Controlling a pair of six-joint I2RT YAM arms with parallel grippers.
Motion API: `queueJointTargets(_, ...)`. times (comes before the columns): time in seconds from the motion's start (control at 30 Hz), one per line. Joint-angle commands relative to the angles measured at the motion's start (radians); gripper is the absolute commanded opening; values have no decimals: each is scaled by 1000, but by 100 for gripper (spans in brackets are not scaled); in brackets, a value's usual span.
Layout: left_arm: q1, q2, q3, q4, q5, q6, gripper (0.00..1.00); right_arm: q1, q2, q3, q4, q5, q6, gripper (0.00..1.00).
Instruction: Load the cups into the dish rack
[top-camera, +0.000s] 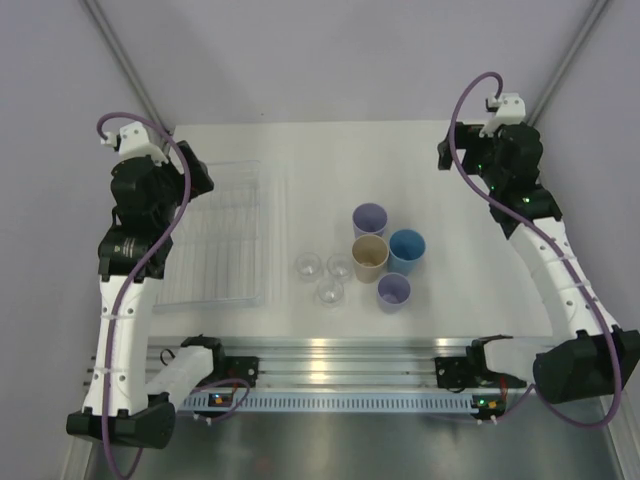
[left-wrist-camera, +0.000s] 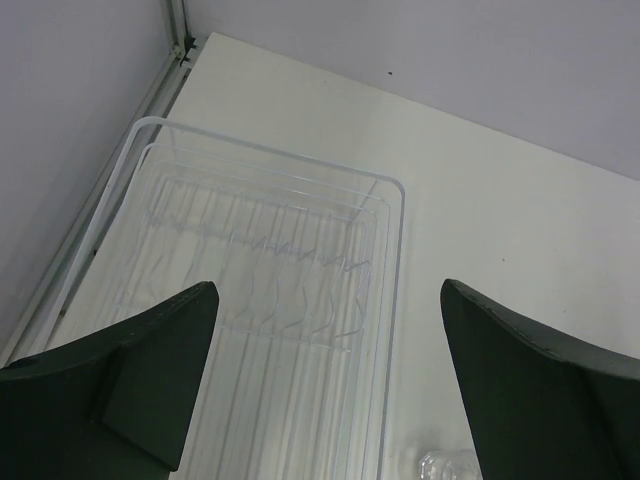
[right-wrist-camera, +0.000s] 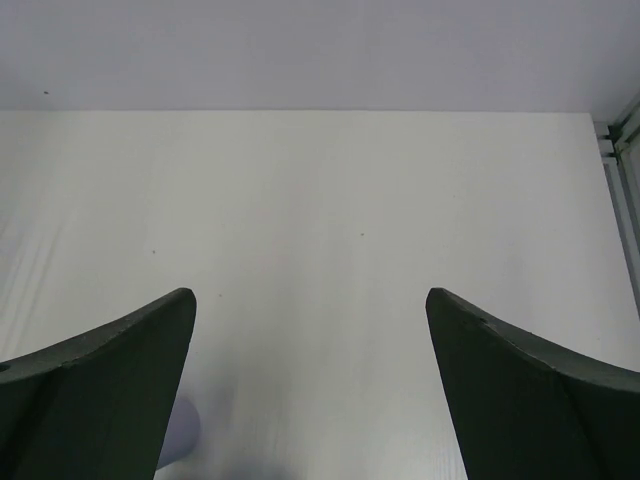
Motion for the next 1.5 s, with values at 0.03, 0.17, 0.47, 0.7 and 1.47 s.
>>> queueJointTargets(0.03, 1, -31, 3, 48, 13, 15, 99, 2, -42, -29, 84, -58, 16, 99)
queueJointTargets(0.17, 1, -45, -3, 49, 14, 19, 98, 2, -57, -45, 95, -59, 14, 99)
queueJointTargets(0.47, 3, -51, -4, 48, 18, 20, 99, 2, -62, -49, 93, -35, 23, 99)
queueJointTargets(0.7, 1, -60, -24, 49, 19, 22, 99, 2, -90, -72, 106, -150, -23, 100)
queueJointTargets(1.47, 3, 47, -86, 49, 146, 9, 99, 42, -156, -232, -238, -271, 13, 95)
